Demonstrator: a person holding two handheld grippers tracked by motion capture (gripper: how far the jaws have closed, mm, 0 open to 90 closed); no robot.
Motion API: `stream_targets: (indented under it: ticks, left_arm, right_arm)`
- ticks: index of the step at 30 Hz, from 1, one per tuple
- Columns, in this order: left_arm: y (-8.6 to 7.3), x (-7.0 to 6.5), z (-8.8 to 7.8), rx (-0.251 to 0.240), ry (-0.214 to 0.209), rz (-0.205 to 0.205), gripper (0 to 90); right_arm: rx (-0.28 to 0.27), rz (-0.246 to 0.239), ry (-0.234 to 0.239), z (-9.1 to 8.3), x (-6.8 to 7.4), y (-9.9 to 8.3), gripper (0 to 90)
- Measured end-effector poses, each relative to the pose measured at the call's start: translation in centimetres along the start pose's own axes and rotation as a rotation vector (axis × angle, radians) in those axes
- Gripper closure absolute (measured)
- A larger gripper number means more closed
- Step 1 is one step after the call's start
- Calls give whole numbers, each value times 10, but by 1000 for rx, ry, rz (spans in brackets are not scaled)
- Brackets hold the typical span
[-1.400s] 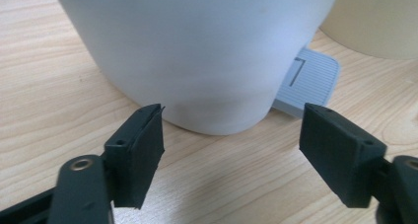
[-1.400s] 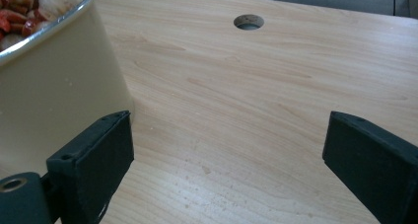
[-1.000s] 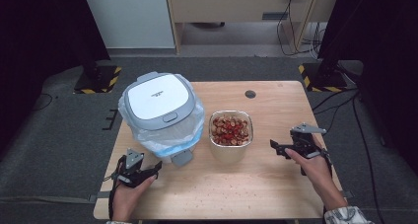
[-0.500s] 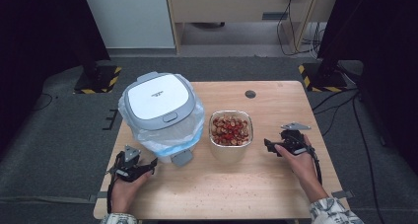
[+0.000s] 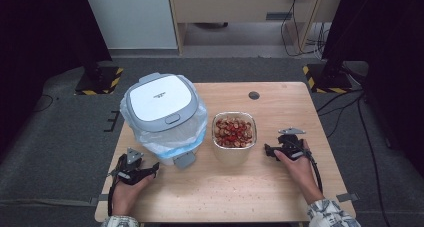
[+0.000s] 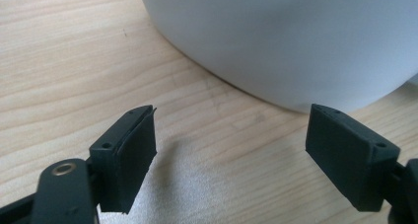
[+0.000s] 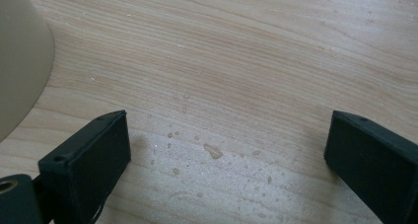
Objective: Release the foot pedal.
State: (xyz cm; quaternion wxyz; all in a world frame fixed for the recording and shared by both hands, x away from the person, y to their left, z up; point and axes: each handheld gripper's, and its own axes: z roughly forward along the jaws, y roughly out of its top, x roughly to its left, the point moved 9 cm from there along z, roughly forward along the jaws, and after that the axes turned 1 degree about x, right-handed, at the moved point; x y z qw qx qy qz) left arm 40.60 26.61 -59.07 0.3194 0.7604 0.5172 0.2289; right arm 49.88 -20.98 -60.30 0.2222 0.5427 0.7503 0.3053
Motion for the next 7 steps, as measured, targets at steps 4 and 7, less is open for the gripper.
stream_targets:
  ticks: [4,7]
  left_arm:
    - [-4,-1,2,24,-6,11,175]
    - [-5,-1,2,17,-9,9,169]
  right_arm:
    - [8,7,-7,0,5,-2,12]
    - [8,7,-7,0,5,-2,12]
